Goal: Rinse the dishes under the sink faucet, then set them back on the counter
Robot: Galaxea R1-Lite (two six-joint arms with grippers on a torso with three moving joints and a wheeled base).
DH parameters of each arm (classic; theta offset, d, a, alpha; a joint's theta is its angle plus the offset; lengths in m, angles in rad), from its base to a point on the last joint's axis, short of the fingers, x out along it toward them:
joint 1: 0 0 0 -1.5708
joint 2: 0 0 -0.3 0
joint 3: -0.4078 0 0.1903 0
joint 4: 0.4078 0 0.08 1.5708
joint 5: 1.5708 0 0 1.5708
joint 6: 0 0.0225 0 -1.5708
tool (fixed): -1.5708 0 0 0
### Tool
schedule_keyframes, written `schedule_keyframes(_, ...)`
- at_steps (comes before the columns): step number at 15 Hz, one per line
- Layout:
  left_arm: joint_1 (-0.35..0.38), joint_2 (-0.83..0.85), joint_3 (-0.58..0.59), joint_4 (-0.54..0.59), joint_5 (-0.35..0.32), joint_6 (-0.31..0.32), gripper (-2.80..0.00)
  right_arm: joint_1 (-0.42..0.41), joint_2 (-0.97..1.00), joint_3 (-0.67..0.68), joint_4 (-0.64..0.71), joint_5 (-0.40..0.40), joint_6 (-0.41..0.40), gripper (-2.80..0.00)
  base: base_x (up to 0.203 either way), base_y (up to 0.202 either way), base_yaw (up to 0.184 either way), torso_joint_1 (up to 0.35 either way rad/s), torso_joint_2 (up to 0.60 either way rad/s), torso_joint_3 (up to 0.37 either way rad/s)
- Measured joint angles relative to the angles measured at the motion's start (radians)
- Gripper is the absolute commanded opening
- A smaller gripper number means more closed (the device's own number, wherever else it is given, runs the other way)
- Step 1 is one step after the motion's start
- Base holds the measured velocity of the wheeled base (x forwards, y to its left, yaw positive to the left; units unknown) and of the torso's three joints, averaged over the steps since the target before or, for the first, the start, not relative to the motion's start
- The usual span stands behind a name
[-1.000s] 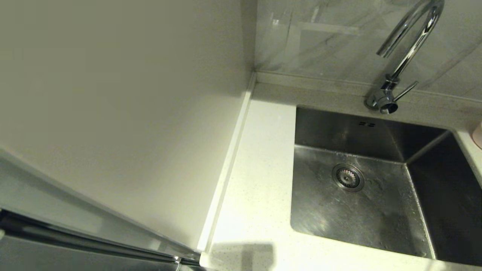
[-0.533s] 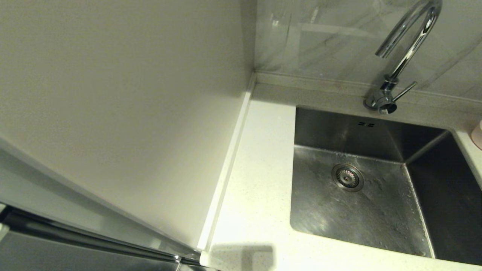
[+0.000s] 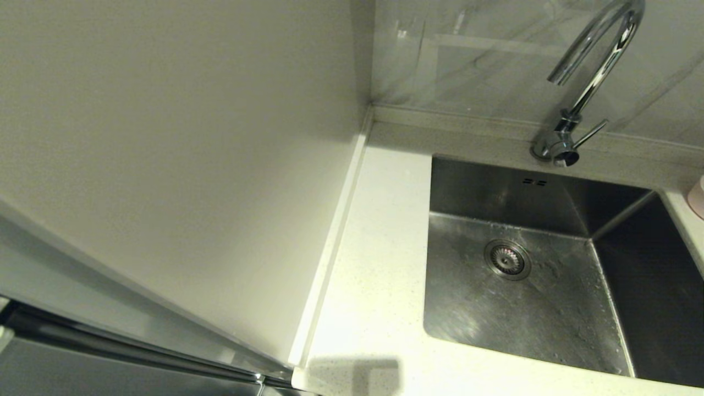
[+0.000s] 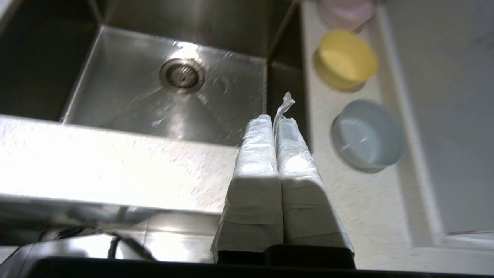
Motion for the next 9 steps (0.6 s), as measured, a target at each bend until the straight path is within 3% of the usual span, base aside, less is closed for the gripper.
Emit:
schedule_keyframes(4,0.000,0.000,0.000,0.001,0.000,0.000,-2.80,0.001,-0.044,0.204,-0.112,0.081,0.071,-2.80,0.000,0.000,0.000,0.000,0.00,0.000)
schedule_keyframes(9,0.000,0.000,0.000,0.000,0.000,0.000,-2.80,0.001,-0.051,0.574,-0.522,0.170,0.005,-2.80,0.000,0.000,0.000,0.000,0.00,0.000)
